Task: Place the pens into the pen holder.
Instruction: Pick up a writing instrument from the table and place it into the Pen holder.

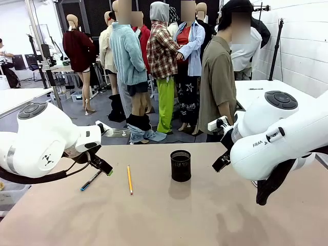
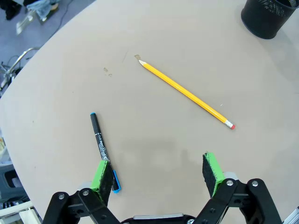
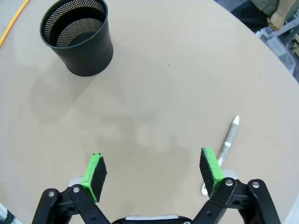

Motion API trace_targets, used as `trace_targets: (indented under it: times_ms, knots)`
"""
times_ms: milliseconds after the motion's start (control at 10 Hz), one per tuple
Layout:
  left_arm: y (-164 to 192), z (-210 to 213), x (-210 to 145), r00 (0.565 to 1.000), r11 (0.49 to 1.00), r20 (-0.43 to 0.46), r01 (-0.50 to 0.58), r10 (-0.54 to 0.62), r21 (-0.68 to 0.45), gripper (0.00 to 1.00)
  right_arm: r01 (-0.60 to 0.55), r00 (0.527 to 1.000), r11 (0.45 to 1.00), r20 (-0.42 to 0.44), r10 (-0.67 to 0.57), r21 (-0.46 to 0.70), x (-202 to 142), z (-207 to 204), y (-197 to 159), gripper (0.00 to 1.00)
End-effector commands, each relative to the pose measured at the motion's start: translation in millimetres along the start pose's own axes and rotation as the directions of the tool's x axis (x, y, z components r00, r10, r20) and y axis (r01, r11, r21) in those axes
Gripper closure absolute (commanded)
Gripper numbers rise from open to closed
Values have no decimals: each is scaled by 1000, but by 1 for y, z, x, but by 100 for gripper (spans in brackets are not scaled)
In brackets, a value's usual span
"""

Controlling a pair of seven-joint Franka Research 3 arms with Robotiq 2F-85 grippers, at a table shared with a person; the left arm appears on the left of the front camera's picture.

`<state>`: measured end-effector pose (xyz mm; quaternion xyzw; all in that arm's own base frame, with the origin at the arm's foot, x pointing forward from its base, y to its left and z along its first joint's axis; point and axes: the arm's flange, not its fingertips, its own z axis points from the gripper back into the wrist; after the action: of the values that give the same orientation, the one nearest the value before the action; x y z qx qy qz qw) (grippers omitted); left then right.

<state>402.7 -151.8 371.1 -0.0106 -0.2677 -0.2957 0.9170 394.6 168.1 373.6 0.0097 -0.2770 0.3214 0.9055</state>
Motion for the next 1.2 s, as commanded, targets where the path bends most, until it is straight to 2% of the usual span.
trace_targets:
  times_ms: [0,100,200,300,500,600,800,1000,1100]
  knots:
    - [1,0,0,1000,1000,0,-2,2,1,0,1,1000,1000,0,-1,0,0,0,0,0]
    - [0,0,0,1000,1000,0,0,0,0,0,0,1000,1000,0,0,0,0,0,0,0]
    - [15,16,-7,999,1000,50,11,-11,0,0,-20,997,1000,79,19,11,-9,23,-23,0]
    - [34,35,-21,995,1000,100,-7,7,3,0,17,989,1000,145,-17,-5,-28,47,-55,0]
    - [73,79,-72,983,996,182,-20,5,84,0,159,958,985,253,-138,-67,-93,96,-126,0]
    - [90,104,-114,974,988,223,-60,28,139,0,242,936,963,289,-200,-117,-137,115,-149,0]
    - [97,133,-187,962,955,239,-187,132,229,0,391,883,910,334,-330,-136,-207,134,-163,0]
    - [91,143,-251,939,921,278,-279,203,270,0,498,818,859,392,-420,-120,-267,141,-160,0]
    - [90,140,-265,938,906,250,-310,241,289,0,546,794,831,382,-472,-107,-283,136,-157,0]
